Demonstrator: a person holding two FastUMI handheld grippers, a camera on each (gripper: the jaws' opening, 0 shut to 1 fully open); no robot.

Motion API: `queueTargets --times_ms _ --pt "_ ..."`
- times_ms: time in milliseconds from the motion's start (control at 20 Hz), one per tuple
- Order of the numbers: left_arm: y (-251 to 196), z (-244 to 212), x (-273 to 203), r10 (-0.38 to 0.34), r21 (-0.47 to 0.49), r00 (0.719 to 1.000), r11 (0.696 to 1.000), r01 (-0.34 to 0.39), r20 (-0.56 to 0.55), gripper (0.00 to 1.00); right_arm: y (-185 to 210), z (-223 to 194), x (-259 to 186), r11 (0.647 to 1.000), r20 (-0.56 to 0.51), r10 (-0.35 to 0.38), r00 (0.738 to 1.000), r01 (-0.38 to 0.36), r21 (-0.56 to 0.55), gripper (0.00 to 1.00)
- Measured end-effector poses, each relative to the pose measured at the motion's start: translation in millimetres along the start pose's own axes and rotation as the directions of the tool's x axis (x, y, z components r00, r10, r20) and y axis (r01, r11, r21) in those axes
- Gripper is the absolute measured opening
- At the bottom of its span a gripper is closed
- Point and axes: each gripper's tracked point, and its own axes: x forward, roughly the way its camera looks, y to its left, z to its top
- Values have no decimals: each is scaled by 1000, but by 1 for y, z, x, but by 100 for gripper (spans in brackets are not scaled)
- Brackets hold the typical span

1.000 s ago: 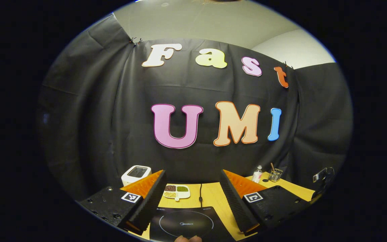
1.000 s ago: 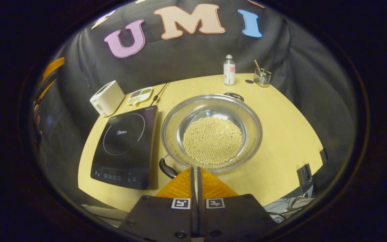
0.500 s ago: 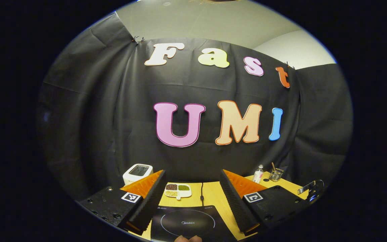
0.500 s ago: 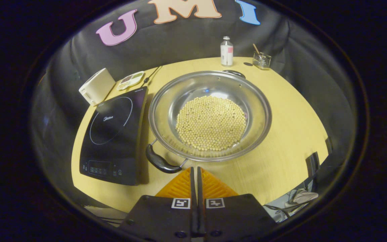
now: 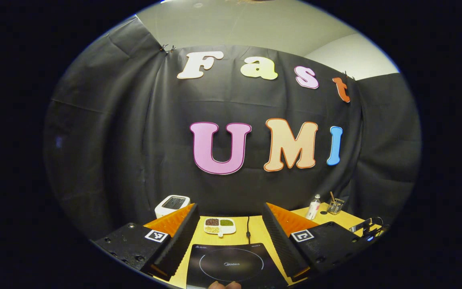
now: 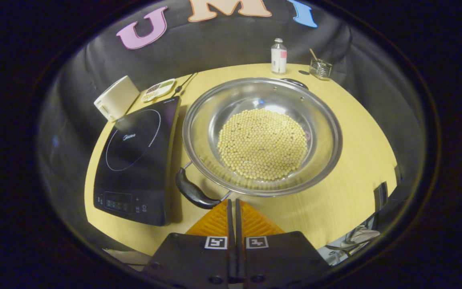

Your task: First push the handle of the pot to place it horizontally, then grasp the pot with both hands and set it on the induction cooktop.

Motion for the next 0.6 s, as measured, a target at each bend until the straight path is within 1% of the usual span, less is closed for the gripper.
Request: queueTargets --times_ms 50,100,150,200,250,300,350,400,450,500,550,600 --pt "3 0 0 4 -1 1000 1000 -4 0 95 4 0 1 1000 -1 7 1000 -7 2 2" --pt "6 0 0 9 0 1000 1000 -9 -2 95 9 2 2 1000 -1 15 1000 -15 4 2" --pt "9 -1 -2 15 0 1000 1000 -15 -3 95 15 3 4 1000 -4 24 1000 -24 6 2" --pt "11 -1 -3 18 -2 1000 1000 -18 -4 95 19 4 5 999 -3 31 1000 -31 9 0" --pt "11 -2 -2 22 -3 1000 1000 -22 -7 92 24 6 6 999 -4 39 999 -39 15 0" --pt "12 -4 -1 25 -2 1000 1000 -25 -9 95 28 8 8 999 -8 47 999 -47 25 2" --pt "14 -3 -3 30 0 1000 1000 -30 -10 95 31 10 11 998 -9 54 998 -54 35 2" --pt "17 -2 -2 35 4 999 999 -35 -10 95 33 13 13 997 -11 60 998 -59 43 0" --pt "19 -3 -4 40 5 999 999 -40 -11 95 36 15 15 997 -14 63 998 -62 52 0" --pt "21 -3 -6 43 6 999 999 -43 -13 95 40 16 17 996 -14 66 998 -65 61 2" --pt "22 -4 -5 46 5 999 999 -46 -16 95 42 19 20 995 -14 70 997 -69 69 0" --pt "24 -5 -5 51 3 999 999 -51 -19 95 46 22 21 994 -15 74 997 -72 76 2"
